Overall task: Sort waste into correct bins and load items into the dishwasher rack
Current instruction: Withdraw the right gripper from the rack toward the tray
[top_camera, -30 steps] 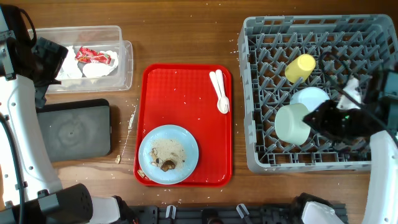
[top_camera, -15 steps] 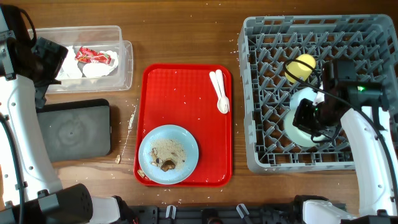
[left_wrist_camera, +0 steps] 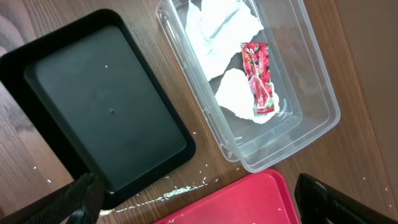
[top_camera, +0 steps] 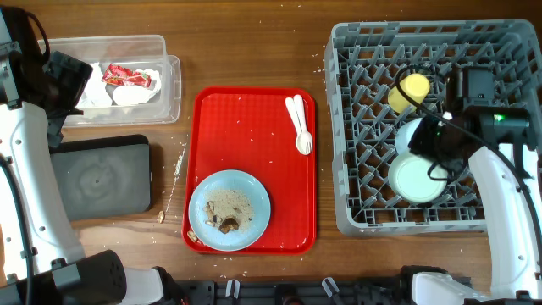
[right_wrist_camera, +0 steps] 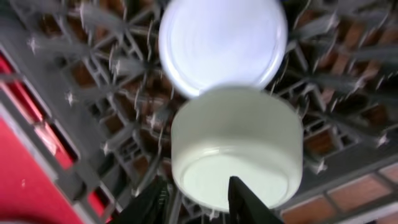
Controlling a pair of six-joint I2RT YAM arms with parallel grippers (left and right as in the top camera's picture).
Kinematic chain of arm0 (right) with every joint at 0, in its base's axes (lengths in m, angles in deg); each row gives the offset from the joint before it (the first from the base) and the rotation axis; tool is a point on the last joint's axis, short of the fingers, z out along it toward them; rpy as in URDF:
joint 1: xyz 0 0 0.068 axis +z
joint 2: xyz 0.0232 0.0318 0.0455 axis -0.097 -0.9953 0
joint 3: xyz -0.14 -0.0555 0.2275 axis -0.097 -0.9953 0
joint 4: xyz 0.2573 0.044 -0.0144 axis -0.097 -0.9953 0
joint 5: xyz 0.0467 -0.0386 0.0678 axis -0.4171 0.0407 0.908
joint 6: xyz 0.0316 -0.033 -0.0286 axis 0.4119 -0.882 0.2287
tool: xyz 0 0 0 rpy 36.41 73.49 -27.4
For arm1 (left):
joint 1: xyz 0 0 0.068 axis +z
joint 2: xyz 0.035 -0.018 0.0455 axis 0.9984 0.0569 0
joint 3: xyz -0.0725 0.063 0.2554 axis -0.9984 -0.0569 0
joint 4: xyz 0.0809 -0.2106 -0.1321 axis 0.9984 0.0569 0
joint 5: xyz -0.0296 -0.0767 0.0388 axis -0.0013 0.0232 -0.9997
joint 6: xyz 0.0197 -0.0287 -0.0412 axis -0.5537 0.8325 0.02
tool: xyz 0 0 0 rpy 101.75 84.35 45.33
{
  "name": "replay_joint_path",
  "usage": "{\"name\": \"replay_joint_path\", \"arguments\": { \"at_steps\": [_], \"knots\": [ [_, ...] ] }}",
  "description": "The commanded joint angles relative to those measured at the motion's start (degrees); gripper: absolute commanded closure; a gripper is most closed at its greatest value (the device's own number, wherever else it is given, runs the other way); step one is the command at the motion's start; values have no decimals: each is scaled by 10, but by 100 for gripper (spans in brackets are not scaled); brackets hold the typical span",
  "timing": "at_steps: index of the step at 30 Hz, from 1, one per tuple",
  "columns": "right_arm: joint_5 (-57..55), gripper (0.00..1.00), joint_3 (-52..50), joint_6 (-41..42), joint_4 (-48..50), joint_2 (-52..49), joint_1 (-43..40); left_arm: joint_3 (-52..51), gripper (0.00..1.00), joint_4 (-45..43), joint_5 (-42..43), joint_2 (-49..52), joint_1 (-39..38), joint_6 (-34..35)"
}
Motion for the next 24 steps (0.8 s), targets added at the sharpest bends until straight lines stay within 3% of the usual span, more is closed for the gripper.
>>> {"name": "replay_joint_path", "arguments": {
  "at_steps": [1,6,12,18,22,24],
  "knots": [
    [-72,77,12,41,57,-21,-5,0,0,0,-1,3,1,5],
    [-67,96,12,36,91,-115,-33,0,0,0,-2,3,1,5],
    [42,96,12,-36,-16,-130,-34,0,0,0,-1,3,1,5],
    [65,96,21,-52,-28,-128,-34,0,0,0,-2,3,1,5],
    [119,95,92,-77,-61,-94,-33,0,0,0,-1,3,1,5],
    [249,82,127,-162,-60,-68,-23,0,0,0,-1,3,1,5]
  ]
}}
